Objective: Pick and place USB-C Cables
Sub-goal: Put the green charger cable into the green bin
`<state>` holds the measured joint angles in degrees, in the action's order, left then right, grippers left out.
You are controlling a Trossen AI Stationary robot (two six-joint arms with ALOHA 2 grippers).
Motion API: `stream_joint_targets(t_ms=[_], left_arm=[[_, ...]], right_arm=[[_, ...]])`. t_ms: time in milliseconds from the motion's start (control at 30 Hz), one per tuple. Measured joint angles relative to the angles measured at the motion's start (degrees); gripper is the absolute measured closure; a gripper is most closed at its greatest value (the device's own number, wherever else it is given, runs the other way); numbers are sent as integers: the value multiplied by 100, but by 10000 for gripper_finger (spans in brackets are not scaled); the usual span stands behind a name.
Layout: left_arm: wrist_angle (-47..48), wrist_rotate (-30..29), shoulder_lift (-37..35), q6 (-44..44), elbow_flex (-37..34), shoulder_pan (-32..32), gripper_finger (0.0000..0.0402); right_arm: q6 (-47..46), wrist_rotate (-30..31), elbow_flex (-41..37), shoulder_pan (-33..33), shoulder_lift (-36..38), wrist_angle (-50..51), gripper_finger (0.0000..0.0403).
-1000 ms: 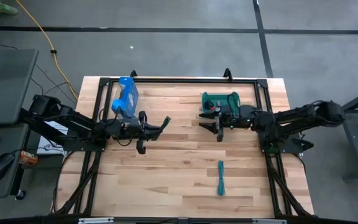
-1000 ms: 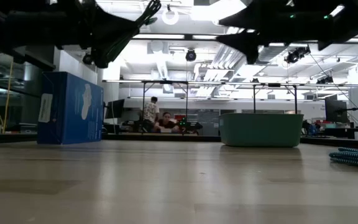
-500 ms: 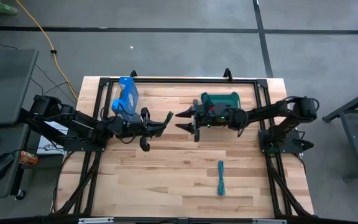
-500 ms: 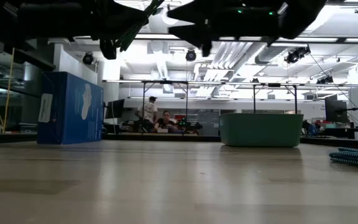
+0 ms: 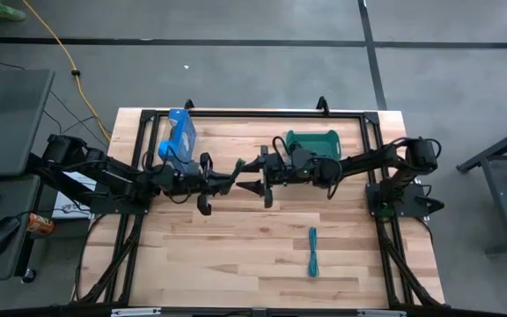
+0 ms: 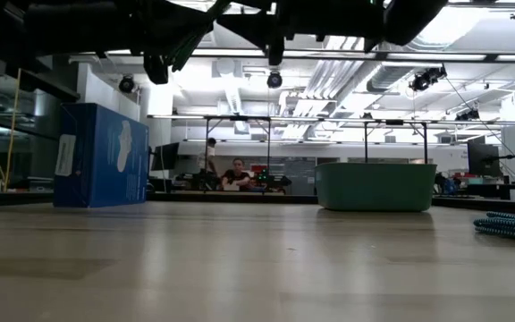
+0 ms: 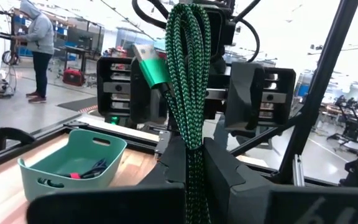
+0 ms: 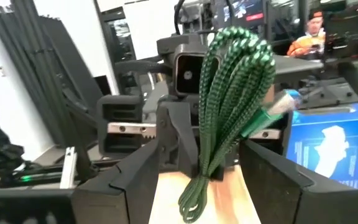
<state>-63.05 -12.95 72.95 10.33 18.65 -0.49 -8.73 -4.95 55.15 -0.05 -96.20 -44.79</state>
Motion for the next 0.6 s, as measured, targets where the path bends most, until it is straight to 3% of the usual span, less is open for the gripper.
stream_joint_targets(t_ms=[300,600], left_arm=[[-12,179,-1,163,0,6,399],[2,499,2,210,91,-49,399]], right_arm=[[26,782,38,147,-2,-55,192],[-9,805,48,140,9,-165,192]])
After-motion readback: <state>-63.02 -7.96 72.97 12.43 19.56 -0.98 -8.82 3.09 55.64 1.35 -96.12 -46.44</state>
